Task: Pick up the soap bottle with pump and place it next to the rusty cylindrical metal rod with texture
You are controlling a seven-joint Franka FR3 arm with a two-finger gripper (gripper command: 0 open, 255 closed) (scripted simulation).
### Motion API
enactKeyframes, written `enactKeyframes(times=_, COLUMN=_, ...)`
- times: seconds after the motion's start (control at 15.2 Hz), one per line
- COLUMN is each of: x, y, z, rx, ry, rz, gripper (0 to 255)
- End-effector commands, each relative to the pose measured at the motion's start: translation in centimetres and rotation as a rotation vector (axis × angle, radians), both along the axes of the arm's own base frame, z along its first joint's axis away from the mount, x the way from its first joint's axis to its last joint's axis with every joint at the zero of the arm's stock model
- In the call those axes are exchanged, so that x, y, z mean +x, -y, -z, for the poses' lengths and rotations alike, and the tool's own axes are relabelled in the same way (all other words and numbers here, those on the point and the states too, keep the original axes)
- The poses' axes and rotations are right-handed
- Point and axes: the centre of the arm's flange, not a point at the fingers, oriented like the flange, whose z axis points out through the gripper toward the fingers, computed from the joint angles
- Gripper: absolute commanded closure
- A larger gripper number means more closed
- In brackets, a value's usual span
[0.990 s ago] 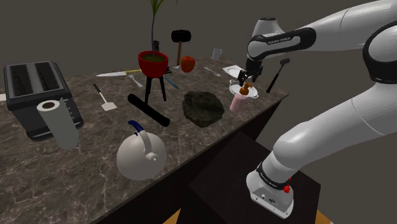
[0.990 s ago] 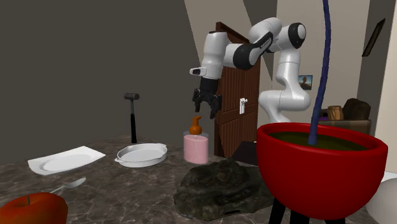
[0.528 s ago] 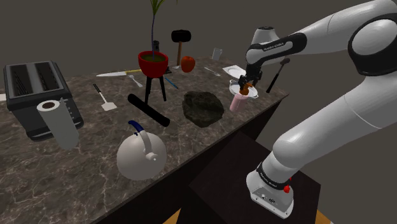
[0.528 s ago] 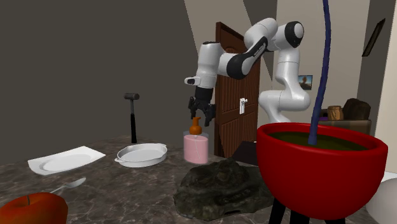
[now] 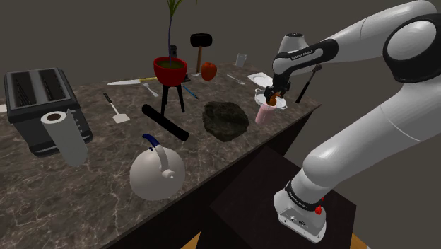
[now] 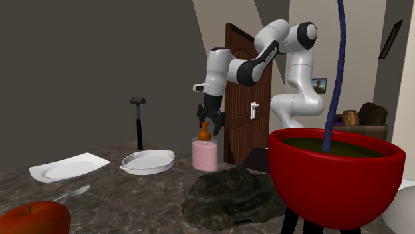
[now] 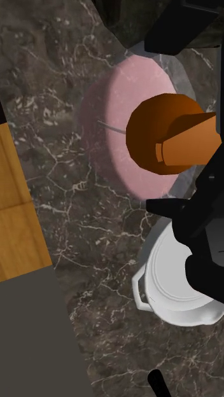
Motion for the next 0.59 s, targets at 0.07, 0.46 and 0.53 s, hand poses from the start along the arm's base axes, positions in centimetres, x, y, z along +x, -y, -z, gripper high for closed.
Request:
enactKeyframes(times=0.07, x=0.00, y=0.00, z=0.00, rx=0.000, ry=0.000, rz=0.000, gripper=255)
enactKeyframes(times=0.46, x=-0.02, y=0.04, z=0.03, rx=0.000, ry=0.000, rz=0.000, gripper=255)
enactKeyframes(times=0.53, x=-0.05, y=0.03, z=0.02, rx=0.000, ry=0.000, rz=0.000, gripper=255)
